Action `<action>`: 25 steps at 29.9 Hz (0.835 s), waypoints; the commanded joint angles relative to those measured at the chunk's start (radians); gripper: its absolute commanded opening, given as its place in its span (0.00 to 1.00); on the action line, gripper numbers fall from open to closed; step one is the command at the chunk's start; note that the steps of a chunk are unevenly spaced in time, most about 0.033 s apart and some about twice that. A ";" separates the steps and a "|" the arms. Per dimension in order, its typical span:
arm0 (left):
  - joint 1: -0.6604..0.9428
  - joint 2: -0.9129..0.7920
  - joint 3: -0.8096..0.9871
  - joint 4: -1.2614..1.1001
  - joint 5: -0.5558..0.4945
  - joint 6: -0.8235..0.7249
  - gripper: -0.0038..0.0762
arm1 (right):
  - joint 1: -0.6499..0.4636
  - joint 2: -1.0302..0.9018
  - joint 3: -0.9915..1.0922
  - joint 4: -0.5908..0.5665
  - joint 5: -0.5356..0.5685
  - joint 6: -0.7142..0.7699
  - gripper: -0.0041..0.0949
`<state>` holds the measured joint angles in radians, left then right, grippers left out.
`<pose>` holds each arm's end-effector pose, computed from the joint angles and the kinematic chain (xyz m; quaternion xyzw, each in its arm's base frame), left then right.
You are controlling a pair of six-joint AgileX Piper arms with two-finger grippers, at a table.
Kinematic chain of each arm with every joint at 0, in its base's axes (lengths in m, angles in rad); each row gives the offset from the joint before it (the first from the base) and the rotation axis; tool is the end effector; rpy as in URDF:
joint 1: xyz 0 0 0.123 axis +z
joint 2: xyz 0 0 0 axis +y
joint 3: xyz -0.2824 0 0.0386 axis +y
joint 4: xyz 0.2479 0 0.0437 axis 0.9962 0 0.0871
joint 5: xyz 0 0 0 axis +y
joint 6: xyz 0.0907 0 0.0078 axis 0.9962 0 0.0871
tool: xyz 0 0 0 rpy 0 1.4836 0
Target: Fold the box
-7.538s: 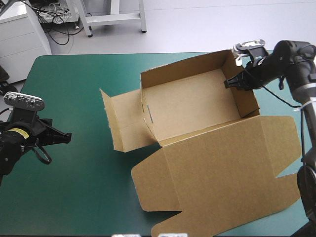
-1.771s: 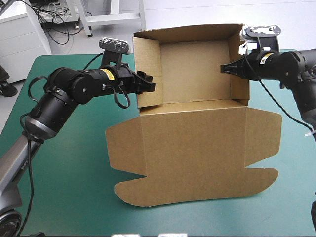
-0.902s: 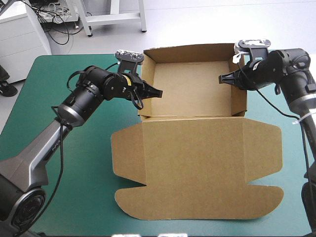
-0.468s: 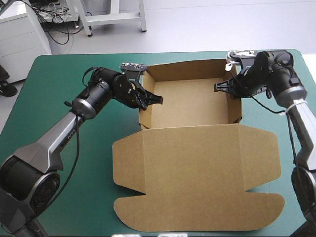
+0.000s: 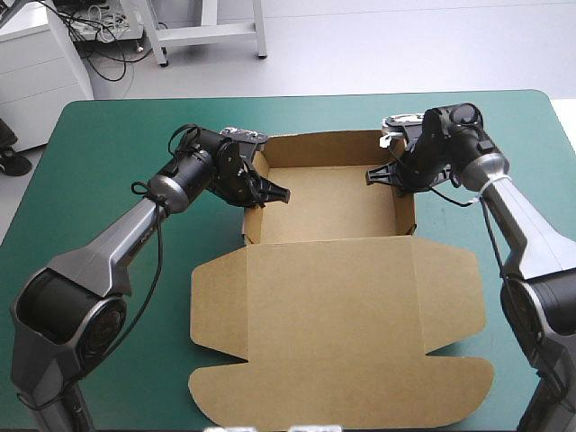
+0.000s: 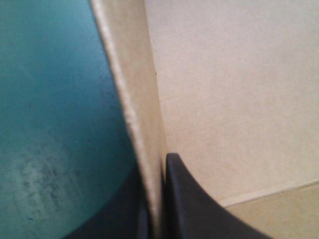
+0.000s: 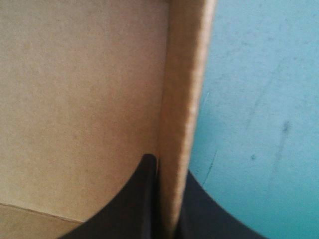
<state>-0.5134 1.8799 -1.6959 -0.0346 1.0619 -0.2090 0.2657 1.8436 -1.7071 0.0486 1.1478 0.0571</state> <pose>0.3564 -0.2041 0.2945 0.1433 0.9682 -0.0877 0.1855 0.3829 0.1084 0.3094 -0.0966 0.9776 0.0532 0.1795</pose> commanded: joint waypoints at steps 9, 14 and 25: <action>-0.011 -0.032 -0.034 0.035 -0.019 0.089 0.01 | 0.025 0.005 -0.028 0.058 -0.023 -0.011 0.04; -0.010 -0.023 -0.034 0.041 -0.017 0.089 0.01 | 0.025 0.013 -0.028 0.043 -0.007 -0.011 0.04; 0.021 0.001 -0.049 -0.011 0.050 0.101 0.36 | 0.025 0.021 -0.028 -0.011 0.067 -0.009 0.22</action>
<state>-0.4930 1.9335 -1.7051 -0.0384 1.1273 -0.1198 0.2862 1.9183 -1.7071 0.0399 1.1997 0.0737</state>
